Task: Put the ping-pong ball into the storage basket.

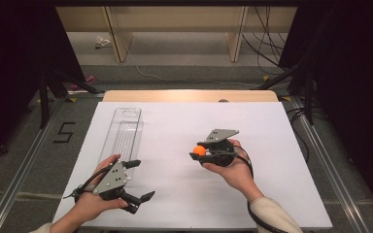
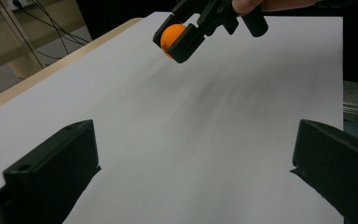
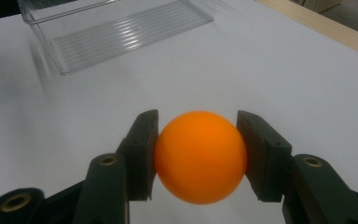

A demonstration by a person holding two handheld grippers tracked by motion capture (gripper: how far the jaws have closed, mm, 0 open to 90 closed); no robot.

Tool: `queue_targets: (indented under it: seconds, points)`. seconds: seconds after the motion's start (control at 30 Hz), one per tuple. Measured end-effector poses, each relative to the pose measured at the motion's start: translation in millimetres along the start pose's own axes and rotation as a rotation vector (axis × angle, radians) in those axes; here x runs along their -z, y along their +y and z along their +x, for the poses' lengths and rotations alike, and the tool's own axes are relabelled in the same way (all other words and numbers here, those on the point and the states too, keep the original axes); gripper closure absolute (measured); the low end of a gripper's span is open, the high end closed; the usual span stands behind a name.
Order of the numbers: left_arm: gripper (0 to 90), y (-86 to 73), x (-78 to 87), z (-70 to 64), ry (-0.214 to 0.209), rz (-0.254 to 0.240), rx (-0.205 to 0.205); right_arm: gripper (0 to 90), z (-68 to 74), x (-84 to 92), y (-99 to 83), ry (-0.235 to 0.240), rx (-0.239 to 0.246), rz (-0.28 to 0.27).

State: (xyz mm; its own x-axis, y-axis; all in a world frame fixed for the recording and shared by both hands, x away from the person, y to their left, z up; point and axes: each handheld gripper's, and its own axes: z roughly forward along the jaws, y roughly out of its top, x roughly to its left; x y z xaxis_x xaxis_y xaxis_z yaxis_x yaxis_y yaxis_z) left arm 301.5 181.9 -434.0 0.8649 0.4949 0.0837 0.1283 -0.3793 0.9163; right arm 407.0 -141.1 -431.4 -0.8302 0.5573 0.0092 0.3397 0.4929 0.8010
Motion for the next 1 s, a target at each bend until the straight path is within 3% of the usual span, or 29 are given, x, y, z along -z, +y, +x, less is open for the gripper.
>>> queue_targets:
  seconds: [1.0]
  points:
    - [0.0, 0.0, 0.0, -0.4, -0.002, 0.003, -0.001, 51.4, 3.0, -9.6, 8.9, 0.022, 0.001, -0.017]
